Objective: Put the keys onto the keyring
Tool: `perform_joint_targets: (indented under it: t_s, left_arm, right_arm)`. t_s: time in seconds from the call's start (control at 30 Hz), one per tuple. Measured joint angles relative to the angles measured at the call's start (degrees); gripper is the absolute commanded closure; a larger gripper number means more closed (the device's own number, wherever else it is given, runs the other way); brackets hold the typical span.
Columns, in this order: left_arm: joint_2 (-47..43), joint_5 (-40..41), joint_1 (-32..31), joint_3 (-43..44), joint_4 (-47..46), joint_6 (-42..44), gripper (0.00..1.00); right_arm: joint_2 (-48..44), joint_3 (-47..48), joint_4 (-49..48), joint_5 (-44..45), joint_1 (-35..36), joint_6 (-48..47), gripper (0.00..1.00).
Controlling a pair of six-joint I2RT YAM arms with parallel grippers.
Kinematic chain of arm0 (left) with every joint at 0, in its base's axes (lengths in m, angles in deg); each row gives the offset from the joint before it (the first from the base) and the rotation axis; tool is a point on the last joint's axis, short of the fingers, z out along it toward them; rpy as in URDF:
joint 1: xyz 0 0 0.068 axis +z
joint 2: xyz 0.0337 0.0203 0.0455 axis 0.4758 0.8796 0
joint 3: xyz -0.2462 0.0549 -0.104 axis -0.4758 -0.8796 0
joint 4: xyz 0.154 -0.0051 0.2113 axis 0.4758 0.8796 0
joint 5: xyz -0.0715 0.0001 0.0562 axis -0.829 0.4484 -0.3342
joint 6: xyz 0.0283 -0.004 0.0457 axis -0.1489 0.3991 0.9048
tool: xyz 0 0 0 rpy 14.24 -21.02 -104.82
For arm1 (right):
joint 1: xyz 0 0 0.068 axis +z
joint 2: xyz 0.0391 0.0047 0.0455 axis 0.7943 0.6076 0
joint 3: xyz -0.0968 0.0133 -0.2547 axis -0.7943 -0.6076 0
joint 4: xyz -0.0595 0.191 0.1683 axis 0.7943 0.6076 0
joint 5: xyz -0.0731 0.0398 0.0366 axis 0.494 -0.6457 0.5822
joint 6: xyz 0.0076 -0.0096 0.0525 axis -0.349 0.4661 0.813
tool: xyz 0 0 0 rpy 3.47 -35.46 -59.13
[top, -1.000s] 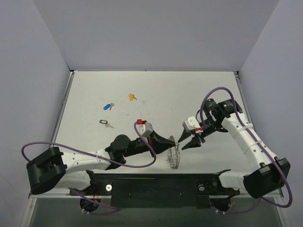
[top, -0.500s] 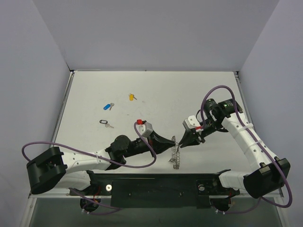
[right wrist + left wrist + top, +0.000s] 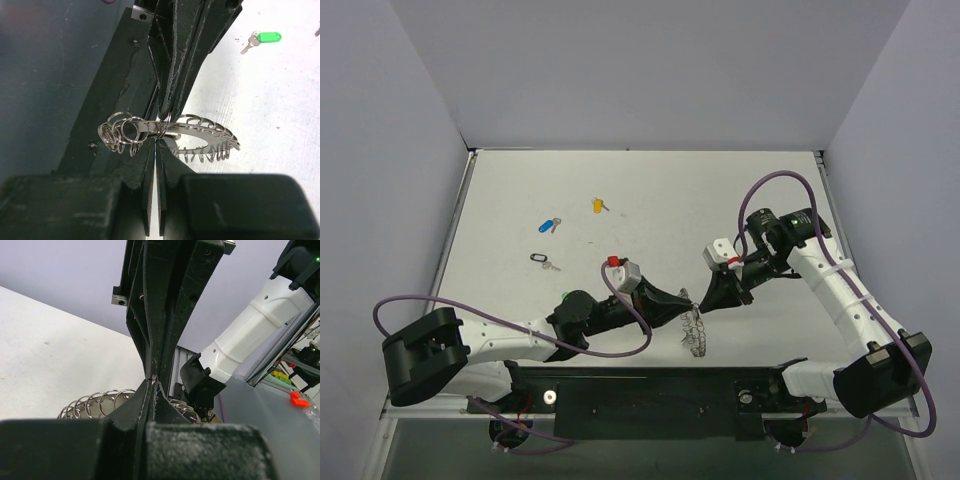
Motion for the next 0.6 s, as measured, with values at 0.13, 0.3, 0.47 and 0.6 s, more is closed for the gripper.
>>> perform_joint_targets:
  t_s: [0.13, 0.3, 0.47, 0.6]
  left_arm:
    - [0.1, 1.2, -0.4, -1.1, -2.0, -0.3, 1.0]
    - [0.1, 2.6, -0.5, -2.1, -3.9, -0.3, 1.0]
    - [0.1, 4.3, -0.6, -2.5, -5.2, -0.3, 1.0]
    - [0.1, 6.2, -0.9, -2.5, -6.1, -0.2, 1.0]
  right_arm:
    - [-0.4, -0.2, -1.1, 0.1, 0.0, 4.7, 1.0]
    - [-2.1, -1.6, -5.0, 0.7, 0.0, 11.9, 1.0]
    - [-2.3, -1.7, -8.5, 2.8, 0.6, 18.7, 1.0]
    - [-2.4, -1.9, -11.9, 4.9, 2.0, 24.1, 1.0]
